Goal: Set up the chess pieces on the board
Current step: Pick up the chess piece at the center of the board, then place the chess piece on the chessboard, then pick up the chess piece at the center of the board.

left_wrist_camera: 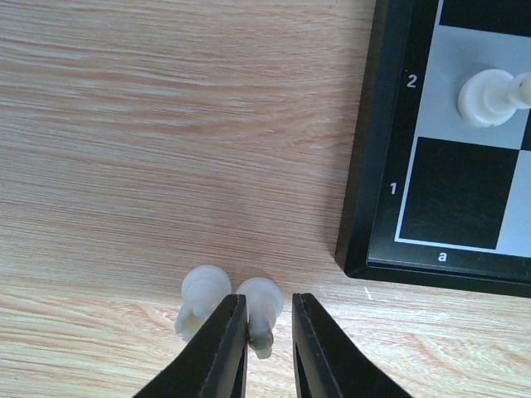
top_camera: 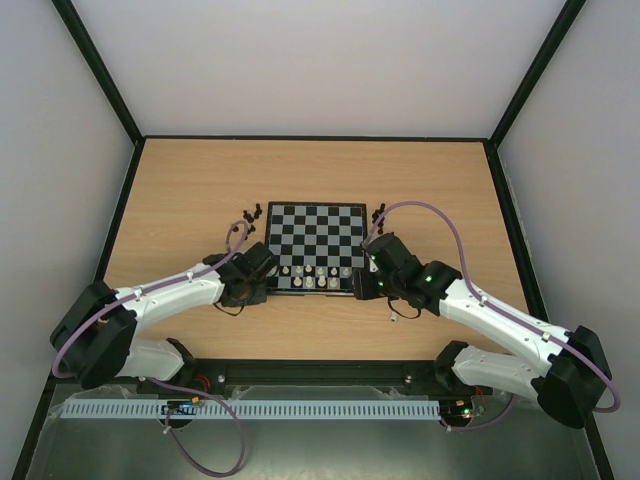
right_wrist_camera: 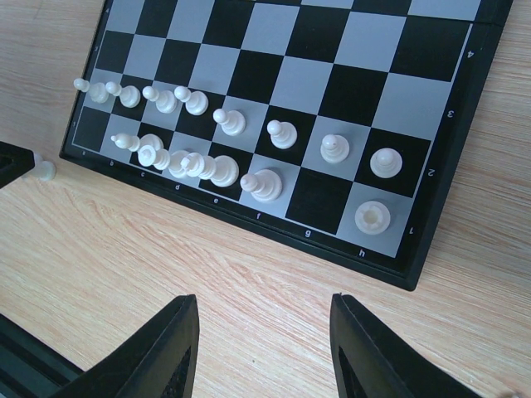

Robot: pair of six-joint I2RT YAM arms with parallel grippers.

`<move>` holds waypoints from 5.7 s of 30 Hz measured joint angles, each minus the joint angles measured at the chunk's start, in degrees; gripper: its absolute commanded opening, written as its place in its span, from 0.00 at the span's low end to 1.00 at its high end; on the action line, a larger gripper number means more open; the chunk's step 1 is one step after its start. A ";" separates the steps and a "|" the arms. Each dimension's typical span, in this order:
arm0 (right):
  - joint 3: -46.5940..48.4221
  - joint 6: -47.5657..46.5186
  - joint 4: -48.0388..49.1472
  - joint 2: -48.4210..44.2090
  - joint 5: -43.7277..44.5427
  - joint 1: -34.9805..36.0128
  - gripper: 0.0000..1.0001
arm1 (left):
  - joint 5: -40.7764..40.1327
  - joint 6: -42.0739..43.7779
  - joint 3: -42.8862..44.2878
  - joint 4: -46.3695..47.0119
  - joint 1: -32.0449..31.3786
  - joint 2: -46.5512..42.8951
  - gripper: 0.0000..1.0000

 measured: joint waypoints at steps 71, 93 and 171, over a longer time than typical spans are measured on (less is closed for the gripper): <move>-0.28 -0.13 0.33 -0.13 -0.17 0.00 0.44 | 0.72 5.51 19.43 -3.02 -3.74 16.92 0.07; -0.28 -0.15 0.35 -0.13 -0.46 0.00 0.44 | 1.03 5.46 21.24 -2.62 -5.03 18.32 0.09; -0.52 -1.01 0.87 -0.94 -3.21 0.02 0.44 | -1.33 -4.98 -2.19 -1.53 1.53 -3.61 0.33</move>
